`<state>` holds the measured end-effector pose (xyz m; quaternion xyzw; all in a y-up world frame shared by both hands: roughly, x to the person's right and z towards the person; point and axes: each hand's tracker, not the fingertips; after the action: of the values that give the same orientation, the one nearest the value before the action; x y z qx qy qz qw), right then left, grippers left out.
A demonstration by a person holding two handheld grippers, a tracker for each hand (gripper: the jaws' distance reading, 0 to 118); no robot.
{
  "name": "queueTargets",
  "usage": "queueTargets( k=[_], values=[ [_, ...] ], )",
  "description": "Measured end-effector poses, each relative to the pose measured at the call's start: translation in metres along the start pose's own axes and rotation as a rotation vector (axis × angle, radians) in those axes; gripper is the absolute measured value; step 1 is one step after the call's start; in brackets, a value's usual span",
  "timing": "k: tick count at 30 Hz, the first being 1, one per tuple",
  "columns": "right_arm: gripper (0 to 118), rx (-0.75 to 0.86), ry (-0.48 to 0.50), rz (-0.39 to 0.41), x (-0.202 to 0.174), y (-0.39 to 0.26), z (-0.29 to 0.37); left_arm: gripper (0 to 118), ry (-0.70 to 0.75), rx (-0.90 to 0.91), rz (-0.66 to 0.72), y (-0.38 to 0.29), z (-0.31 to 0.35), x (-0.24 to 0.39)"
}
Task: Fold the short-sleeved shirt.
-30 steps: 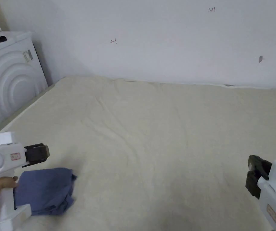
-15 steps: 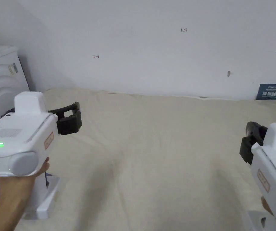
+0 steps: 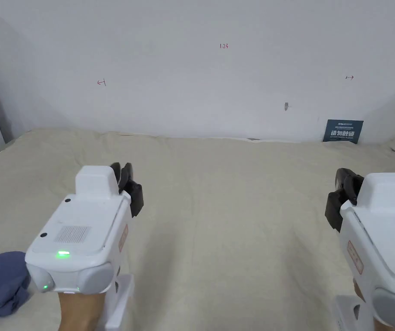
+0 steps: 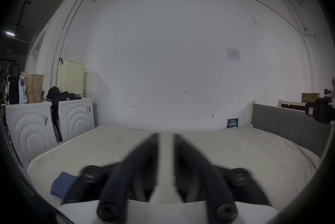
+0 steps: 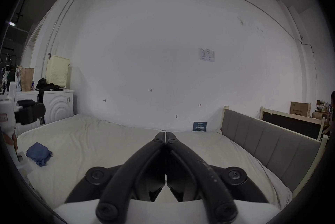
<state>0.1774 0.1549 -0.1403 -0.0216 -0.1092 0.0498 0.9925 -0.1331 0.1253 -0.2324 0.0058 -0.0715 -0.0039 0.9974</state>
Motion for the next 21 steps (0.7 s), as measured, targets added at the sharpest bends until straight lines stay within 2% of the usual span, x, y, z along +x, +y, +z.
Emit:
queueTargets(
  k=[1, 3, 13, 21],
  values=[
    [2, 0.000, -0.002, -0.002, 0.001, -0.001, 0.001, 3, 0.002, -0.015, -0.012, -0.002, -0.001, 0.006],
    [2, -0.002, -0.010, 0.000, 0.006, -0.003, 0.000, 0, -0.034, -0.036, -0.013, -0.006, 0.000, 0.009],
    [2, -0.011, -0.017, -0.009, 0.013, -0.011, -0.003, 0, -0.061, -0.025, -0.076, -0.009, 0.006, 0.024],
    [2, -0.013, -0.010, -0.008, 0.013, -0.015, -0.003, 0, -0.063, -0.012, -0.074, -0.008, 0.008, 0.025]
  ],
)
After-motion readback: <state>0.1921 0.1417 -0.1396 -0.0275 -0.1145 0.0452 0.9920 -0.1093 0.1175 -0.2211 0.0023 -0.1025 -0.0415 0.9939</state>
